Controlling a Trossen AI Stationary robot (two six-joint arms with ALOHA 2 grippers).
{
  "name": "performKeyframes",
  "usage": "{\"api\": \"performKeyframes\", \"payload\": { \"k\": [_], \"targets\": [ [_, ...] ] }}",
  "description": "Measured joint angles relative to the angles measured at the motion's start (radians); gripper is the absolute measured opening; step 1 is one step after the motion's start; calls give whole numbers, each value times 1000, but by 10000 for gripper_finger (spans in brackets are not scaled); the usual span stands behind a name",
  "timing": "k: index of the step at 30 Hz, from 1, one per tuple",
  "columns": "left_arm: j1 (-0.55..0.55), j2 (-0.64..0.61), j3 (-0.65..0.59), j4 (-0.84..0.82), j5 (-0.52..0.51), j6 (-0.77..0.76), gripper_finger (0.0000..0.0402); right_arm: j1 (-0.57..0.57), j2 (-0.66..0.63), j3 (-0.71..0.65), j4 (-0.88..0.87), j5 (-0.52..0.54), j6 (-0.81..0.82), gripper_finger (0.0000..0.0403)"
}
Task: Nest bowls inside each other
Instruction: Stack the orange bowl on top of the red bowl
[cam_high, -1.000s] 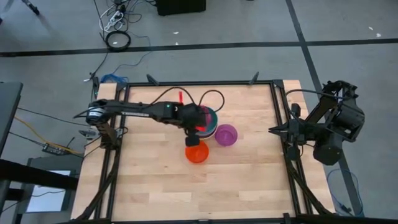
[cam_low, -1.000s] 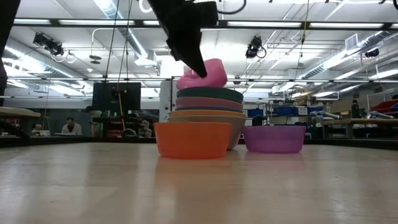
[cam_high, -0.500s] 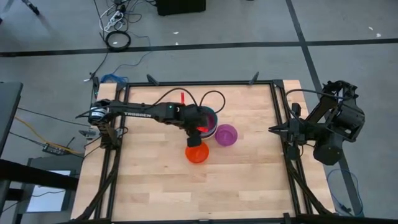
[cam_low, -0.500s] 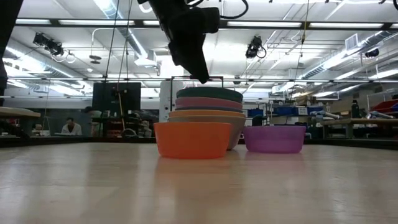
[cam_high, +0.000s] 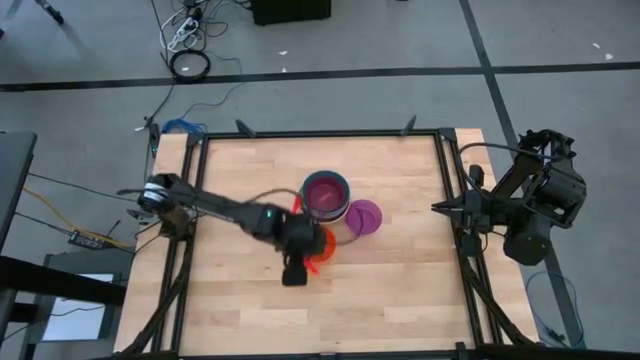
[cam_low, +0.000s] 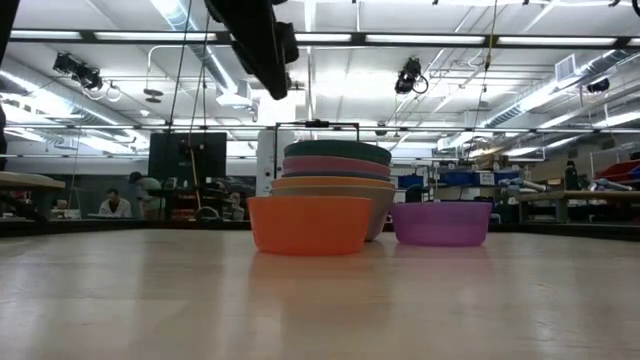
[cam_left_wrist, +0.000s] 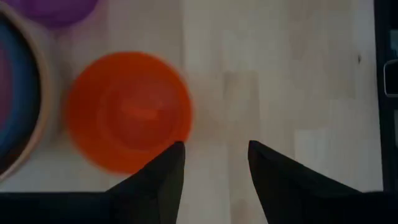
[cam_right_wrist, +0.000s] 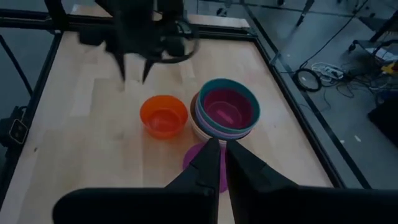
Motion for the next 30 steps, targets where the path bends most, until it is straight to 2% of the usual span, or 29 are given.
{"api": "performKeyframes", "payload": {
  "k": [4, 13, 21, 25, 30],
  "targets": [
    [-45, 32, -21, 116, -87, 1, 185, 0, -1, 0, 2, 23, -8, 15],
    [-54, 182, -25, 123, -90, 20, 186, 0, -1, 0, 37, 3, -8, 15],
    [-33, 213, -25, 104, -98, 18, 183, 0, -1, 0, 40, -4, -13, 15],
    [-18, 228, -25, 99, -100, 15, 158, 0, -1, 0, 41, -4, -17, 15],
    [-6, 265, -25, 93, -82, 19, 96, 0, -1, 0, 43, -4, -19, 15]
  ]
}}
